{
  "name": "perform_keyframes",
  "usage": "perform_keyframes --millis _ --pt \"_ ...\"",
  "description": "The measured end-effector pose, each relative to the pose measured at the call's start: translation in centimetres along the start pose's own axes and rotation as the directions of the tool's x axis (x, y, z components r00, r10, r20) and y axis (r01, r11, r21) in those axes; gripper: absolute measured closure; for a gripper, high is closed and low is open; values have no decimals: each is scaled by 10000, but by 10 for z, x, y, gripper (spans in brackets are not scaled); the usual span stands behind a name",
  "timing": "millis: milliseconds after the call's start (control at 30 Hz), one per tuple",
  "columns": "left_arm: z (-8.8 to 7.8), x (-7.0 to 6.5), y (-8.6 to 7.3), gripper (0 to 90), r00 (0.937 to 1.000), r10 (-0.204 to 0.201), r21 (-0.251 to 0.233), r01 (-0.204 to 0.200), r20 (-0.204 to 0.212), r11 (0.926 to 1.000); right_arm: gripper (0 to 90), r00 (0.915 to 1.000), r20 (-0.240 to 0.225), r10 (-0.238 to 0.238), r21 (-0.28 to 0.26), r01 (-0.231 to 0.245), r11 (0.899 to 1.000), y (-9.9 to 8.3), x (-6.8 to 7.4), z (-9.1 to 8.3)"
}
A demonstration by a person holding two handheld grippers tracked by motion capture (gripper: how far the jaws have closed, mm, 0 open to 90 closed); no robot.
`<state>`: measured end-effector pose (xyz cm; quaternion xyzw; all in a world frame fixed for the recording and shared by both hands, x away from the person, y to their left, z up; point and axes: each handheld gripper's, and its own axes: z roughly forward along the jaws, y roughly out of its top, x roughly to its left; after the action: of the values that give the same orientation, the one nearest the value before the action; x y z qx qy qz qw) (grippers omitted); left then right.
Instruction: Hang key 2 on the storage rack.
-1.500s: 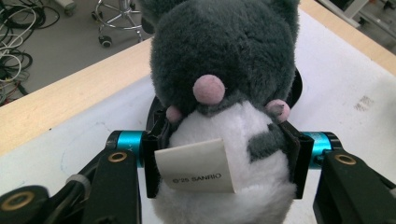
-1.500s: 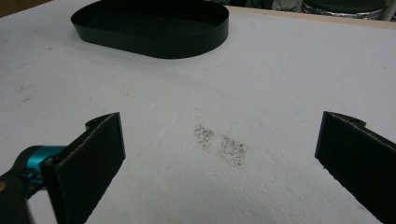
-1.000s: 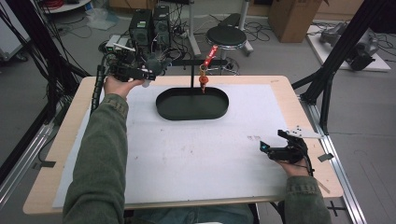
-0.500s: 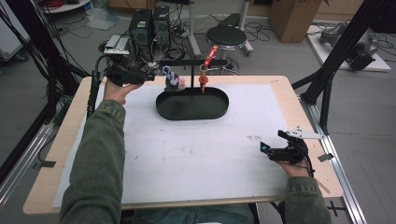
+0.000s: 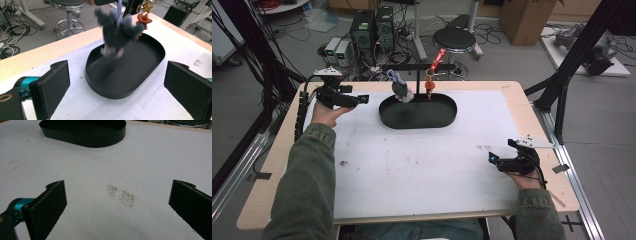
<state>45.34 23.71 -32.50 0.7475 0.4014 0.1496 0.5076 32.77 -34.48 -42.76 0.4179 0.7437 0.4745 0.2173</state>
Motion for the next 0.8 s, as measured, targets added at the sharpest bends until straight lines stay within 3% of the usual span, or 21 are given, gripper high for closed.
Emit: perform_keyframes --millis 300,500,800 --pt "-13 -7 -13 70 9995 308 -67 -308 54 9995 5 9998 -87 183 190 -182 9997 1 2 6" --pt "-22 -7 -17 70 9996 294 -135 -295 -43 9995 5 9998 -63 192 244 -190 9995 0 2 5" --pt "-38 -10 -47 70 9998 134 -106 -136 -122 9999 5 9998 -60 167 331 -165 9993 0 3 7"
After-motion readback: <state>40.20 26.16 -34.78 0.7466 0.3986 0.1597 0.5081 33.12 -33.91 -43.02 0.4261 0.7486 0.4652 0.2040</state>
